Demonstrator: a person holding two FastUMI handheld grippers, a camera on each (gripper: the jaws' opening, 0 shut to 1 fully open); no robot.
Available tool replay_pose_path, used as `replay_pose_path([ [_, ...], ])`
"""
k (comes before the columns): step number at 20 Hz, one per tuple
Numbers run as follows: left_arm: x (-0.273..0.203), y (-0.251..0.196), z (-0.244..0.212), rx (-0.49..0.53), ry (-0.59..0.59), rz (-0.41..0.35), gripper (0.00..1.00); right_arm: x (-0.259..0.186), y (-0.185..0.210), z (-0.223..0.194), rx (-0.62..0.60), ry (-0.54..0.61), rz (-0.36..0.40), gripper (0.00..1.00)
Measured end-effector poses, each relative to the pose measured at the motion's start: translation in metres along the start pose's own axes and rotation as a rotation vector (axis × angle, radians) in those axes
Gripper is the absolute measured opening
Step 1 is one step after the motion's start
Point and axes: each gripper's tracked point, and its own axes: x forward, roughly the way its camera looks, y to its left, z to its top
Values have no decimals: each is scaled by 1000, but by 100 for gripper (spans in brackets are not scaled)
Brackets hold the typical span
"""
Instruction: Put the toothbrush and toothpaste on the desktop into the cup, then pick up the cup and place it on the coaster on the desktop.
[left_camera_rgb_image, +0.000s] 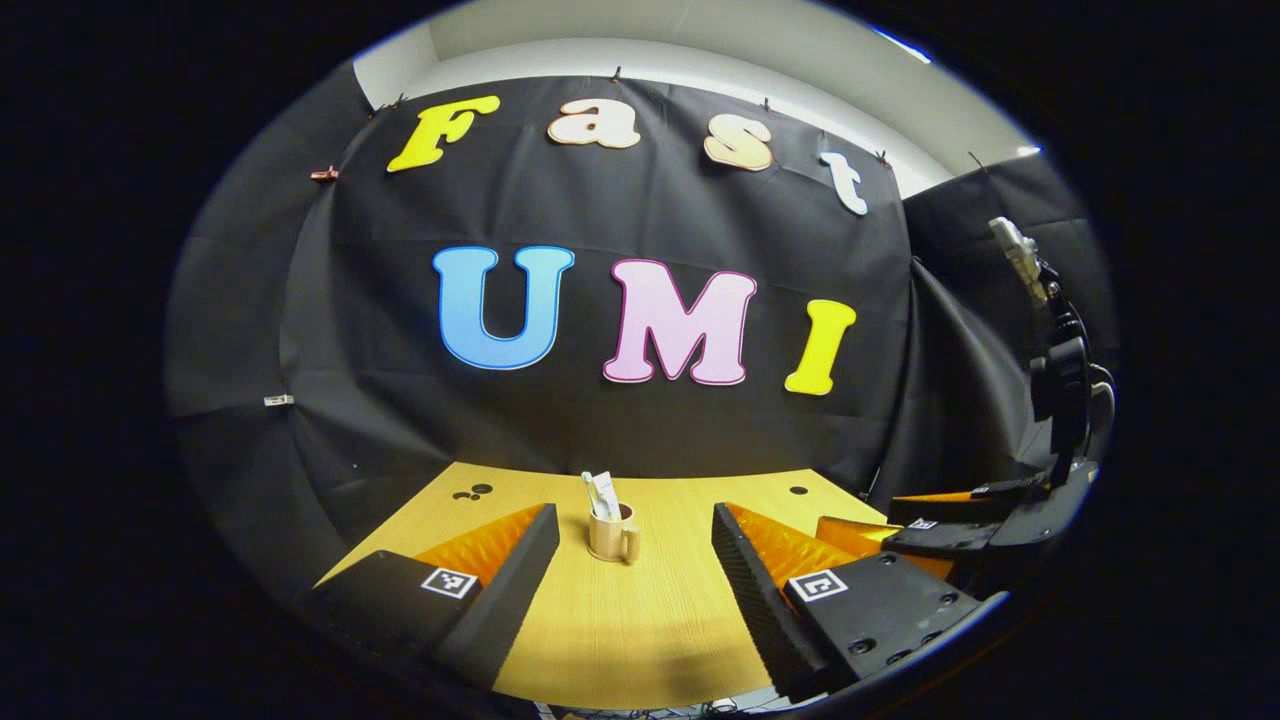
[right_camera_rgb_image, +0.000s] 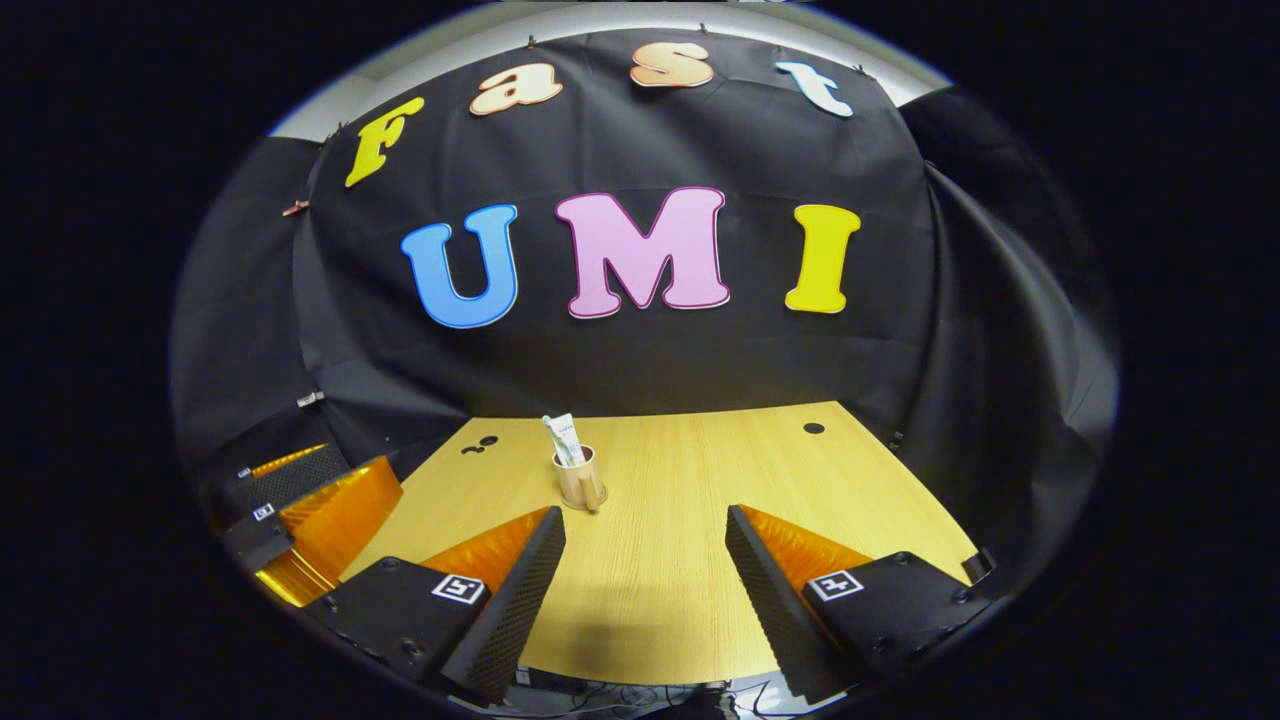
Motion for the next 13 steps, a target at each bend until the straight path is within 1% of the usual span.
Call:
replay_pose_path([
  [2,-3,1,-1,2,0,-4,98,-2,2,-5,-13,9,0,100],
  [5,-7,1,-6,1,16,-12,97,-6,15,-20,-18,59,27,100],
  [9,-10,0,-6,12,17,-21,98,-7,17,-17,-16,45,32,100],
  [13,-10,-3,-5,33,15,-28,98,-7,11,-18,4,46,19,100],
])
